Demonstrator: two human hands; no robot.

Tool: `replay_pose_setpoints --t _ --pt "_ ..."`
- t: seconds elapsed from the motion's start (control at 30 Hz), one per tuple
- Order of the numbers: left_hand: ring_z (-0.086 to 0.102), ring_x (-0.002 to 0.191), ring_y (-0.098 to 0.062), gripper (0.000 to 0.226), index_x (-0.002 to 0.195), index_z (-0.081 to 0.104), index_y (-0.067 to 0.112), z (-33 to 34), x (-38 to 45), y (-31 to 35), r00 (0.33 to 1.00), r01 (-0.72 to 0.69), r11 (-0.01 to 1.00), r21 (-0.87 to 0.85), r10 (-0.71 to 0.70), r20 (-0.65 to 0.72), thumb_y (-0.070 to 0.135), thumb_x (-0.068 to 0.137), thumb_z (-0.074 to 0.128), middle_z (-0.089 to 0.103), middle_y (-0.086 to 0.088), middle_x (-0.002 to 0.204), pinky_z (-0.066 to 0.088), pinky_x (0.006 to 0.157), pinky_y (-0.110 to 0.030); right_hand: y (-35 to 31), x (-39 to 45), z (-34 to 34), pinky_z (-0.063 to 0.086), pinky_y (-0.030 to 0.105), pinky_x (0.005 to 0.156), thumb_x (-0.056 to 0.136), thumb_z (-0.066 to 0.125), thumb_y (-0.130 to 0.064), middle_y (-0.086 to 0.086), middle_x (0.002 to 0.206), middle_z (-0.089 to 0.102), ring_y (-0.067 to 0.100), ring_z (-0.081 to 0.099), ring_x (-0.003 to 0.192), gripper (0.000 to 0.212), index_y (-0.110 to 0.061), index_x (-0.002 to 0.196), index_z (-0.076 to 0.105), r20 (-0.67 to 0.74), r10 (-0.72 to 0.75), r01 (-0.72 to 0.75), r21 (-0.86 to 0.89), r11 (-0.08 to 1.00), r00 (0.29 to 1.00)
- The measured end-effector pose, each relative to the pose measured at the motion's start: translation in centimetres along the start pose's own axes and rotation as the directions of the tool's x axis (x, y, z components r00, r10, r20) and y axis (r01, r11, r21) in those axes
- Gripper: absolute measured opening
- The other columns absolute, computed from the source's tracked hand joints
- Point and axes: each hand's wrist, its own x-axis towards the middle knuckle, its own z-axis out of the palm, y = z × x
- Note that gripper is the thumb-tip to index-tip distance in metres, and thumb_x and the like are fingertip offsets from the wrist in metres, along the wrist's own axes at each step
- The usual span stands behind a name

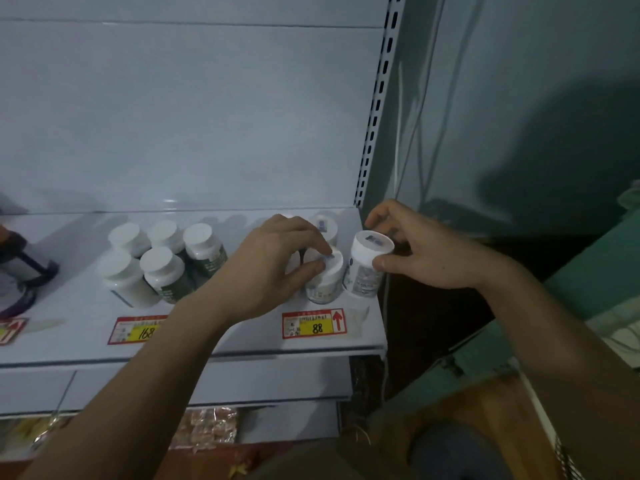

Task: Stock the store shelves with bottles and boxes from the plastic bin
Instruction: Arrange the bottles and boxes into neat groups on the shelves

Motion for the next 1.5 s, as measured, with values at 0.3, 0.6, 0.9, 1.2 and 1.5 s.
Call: replay_pose_setpoints --t 0.3,0.6,0.9,1.2,1.5 --pt "0.06 0.107 -0.018 0.022 0.111 0.075 0.021 0.3 -0.3 -1.0 0.999 -0.048 0.997 0.058 0.047 0.026 0.03 0.091 0.071 0.066 0.005 0.12 0.052 0.088 -0.046 0.7 1.5 2.4 0.046 0.031 0.092 0.082 0.079 -0.039 -0.013 0.124 0.056 0.007 0.053 0.112 0.058 -0.039 0.132 0.05 -0.037 -0.111 0.104 -0.155 0.982 0.993" --pt "0.061 0.111 -0.016 0.021 0.112 0.075 0.021 -0.3 -1.1 -2.7 0.997 -0.074 0.995 0.062 0.072 0.033 0.029 0.093 0.07 0.065 0.005 0.124 0.053 0.089 -0.043 0.3 1.9 4.0 0.049 0.031 0.089 0.075 0.085 -0.04 -0.018 0.115 0.053 0.004 0.054 0.105 0.059 -0.039 0.126 0.056 -0.075 -0.141 0.129 -0.141 0.982 0.987" --pt "0.062 0.111 -0.016 0.023 0.114 0.074 0.022 -0.7 -2.2 -4.1 0.995 -0.099 0.994 0.045 0.099 0.001 0.032 0.096 0.063 0.065 0.005 0.126 0.054 0.087 -0.041 -2.0 0.9 2.3 0.04 0.013 0.091 0.083 0.08 -0.031 -0.024 0.128 0.045 -0.004 0.05 0.109 0.061 -0.041 0.135 0.049 0.03 -0.229 0.23 -0.207 0.951 0.973" --pt "0.063 0.111 -0.014 0.033 0.112 0.075 0.019 -0.3 -2.4 -4.2 0.995 -0.099 0.995 0.005 0.099 -0.02 0.041 0.097 0.055 0.066 0.004 0.124 0.055 0.086 -0.043 -4.0 2.8 0.9 0.05 0.04 0.092 0.089 0.069 -0.047 -0.01 0.12 0.052 0.013 0.053 0.108 0.049 -0.042 0.134 0.051 0.185 -0.135 0.222 -0.619 0.754 0.973" --pt "0.064 0.112 -0.013 0.026 0.112 0.075 0.018 -0.4 -2.4 -4.4 0.992 -0.124 0.992 -0.013 0.124 -0.025 0.033 0.096 0.06 0.067 0.003 0.124 0.055 0.089 -0.04 -4.2 3.0 2.0 0.05 0.034 0.067 0.081 0.044 -0.083 -0.002 0.095 0.063 0.014 0.057 0.08 0.068 -0.023 0.11 0.059 0.023 -0.064 0.061 -0.72 0.692 0.998"
